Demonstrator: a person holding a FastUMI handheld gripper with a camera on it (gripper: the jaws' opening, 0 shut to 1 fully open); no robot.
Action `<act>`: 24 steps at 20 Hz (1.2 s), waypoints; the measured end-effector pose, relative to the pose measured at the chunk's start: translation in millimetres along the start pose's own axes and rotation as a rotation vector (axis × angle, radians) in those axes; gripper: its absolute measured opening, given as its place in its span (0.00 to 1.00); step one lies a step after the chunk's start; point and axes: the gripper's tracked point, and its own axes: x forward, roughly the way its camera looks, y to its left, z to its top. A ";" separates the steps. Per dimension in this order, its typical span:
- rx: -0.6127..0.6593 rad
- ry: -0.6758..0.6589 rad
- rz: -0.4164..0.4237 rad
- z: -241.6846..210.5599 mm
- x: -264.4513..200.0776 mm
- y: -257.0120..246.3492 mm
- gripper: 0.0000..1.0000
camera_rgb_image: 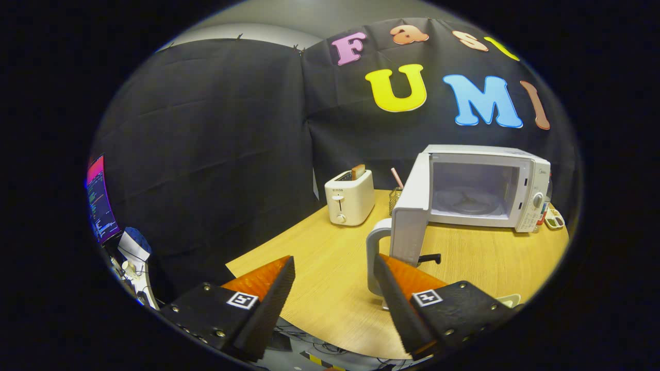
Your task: Open the microwave, put the food inside, and close the microwave door.
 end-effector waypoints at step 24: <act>0.202 0.236 -0.626 -116.0 -92.2 -249.2 0.99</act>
